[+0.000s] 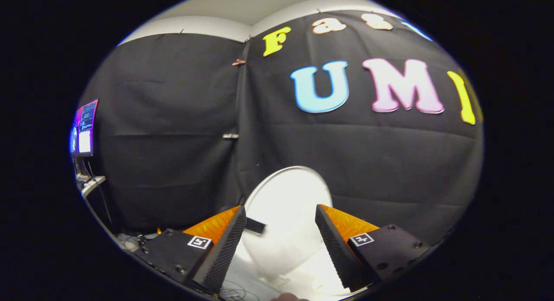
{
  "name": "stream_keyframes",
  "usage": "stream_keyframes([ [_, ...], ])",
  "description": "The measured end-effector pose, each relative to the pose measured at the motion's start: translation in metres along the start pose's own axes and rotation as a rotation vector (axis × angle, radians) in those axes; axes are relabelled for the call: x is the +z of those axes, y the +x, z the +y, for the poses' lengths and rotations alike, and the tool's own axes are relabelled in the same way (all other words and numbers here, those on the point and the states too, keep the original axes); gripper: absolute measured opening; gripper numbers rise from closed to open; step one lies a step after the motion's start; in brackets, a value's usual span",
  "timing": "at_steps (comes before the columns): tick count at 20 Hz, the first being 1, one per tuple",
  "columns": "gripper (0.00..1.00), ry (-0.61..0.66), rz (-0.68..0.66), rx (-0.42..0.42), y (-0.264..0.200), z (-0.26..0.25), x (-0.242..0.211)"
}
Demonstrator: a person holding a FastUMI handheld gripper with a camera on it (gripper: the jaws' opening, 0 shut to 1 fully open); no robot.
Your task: Open the toilet lid.
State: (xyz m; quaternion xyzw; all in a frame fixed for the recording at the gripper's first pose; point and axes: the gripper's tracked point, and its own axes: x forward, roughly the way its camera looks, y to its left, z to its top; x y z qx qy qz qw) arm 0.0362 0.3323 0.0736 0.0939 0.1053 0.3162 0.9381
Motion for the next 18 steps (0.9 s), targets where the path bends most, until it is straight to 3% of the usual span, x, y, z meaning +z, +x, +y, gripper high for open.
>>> stream_keyframes([
  [8,0.99,-0.114,-0.109,-0.558,-0.158,-0.257,-0.026],
  [13,0.99,-0.146,-0.234,-0.697,-0.215,-0.315,-0.025],
  [16,0.99,-0.284,-0.321,-0.745,-0.22,-0.32,-0.003],
  [18,0.99,-0.265,-0.288,-0.736,-0.214,-0.325,-0.019],
])
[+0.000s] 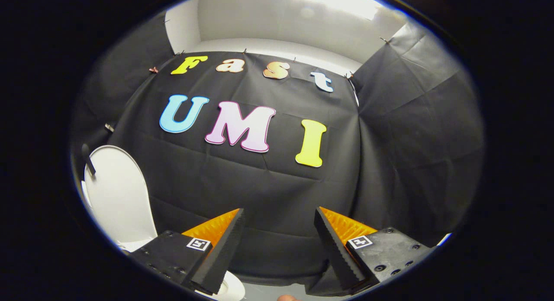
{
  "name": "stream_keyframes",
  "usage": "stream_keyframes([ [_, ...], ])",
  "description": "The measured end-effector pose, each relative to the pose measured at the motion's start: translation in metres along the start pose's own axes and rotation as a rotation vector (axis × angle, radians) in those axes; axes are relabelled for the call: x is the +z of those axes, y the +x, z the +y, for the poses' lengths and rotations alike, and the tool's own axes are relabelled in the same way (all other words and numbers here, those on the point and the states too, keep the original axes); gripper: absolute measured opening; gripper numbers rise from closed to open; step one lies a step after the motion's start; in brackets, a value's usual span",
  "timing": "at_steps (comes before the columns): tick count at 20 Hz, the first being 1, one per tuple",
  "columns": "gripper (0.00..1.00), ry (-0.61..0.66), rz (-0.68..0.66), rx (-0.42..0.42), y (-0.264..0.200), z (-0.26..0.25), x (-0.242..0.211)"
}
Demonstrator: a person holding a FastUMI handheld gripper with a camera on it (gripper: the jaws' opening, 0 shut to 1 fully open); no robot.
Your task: Open the toilet lid.
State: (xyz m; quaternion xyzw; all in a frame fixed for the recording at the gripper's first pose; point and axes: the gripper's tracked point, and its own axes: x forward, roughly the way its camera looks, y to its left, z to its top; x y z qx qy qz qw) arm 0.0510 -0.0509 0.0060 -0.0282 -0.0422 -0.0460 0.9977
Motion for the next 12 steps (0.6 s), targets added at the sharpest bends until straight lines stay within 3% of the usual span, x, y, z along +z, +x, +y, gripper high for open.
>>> stream_keyframes([
  [2,0.98,0.108,0.078,0.048,-0.008,0.014,-0.017],
  [7,0.98,0.214,0.107,0.007,-0.007,0.002,-0.031],
  [12,0.98,0.21,0.122,-0.022,-0.003,-0.004,-0.036],
])
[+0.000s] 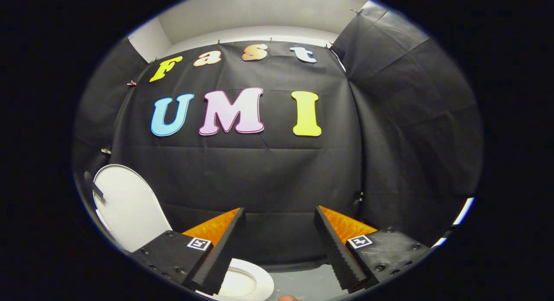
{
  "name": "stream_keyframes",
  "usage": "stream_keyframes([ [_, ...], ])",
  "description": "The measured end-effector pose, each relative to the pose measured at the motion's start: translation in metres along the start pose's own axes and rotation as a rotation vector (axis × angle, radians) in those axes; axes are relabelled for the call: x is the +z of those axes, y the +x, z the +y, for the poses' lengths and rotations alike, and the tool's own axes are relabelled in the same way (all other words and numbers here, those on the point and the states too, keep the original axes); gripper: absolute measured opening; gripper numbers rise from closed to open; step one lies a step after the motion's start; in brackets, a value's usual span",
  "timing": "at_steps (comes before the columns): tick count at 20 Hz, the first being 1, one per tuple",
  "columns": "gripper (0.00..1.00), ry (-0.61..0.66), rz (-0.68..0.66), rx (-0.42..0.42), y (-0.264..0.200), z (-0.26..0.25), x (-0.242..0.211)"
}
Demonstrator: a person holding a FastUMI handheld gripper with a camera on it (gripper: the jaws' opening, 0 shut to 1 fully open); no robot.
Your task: Open the toilet lid.
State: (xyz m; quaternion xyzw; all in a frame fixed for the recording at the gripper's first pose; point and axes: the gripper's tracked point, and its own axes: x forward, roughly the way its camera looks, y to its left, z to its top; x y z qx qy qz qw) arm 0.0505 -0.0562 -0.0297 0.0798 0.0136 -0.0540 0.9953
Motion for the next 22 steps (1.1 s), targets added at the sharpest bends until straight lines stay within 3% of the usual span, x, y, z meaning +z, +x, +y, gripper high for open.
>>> stream_keyframes([
  [12,0.98,-0.039,-0.014,0.063,-0.007,0.022,-0.001],
  [22,0.98,-0.038,-0.024,0.069,-0.009,0.026,0.0],
])
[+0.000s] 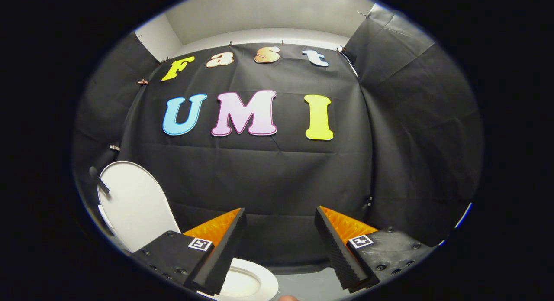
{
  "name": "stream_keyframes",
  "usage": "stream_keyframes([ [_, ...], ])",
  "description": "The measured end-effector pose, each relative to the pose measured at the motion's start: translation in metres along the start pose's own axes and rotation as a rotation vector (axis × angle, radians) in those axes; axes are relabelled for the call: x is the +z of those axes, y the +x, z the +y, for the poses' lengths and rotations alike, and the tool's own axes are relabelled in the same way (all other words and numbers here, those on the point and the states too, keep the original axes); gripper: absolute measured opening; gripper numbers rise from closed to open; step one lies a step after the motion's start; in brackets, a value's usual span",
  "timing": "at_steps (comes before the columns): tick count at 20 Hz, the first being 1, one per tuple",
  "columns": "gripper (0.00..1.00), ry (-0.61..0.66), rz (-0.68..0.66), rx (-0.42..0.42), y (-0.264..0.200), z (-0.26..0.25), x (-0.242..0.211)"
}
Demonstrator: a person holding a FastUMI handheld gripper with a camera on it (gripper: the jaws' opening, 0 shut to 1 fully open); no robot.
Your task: Open the toilet lid.
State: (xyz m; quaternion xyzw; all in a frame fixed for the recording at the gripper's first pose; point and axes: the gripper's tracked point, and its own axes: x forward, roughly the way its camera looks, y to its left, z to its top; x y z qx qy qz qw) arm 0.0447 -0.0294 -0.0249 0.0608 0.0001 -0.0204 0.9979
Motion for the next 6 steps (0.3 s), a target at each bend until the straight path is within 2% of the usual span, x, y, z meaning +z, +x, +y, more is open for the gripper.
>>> stream_keyframes([
  [6,0.98,-0.018,0.006,0.016,-0.0006,0.0045,-0.004],
])
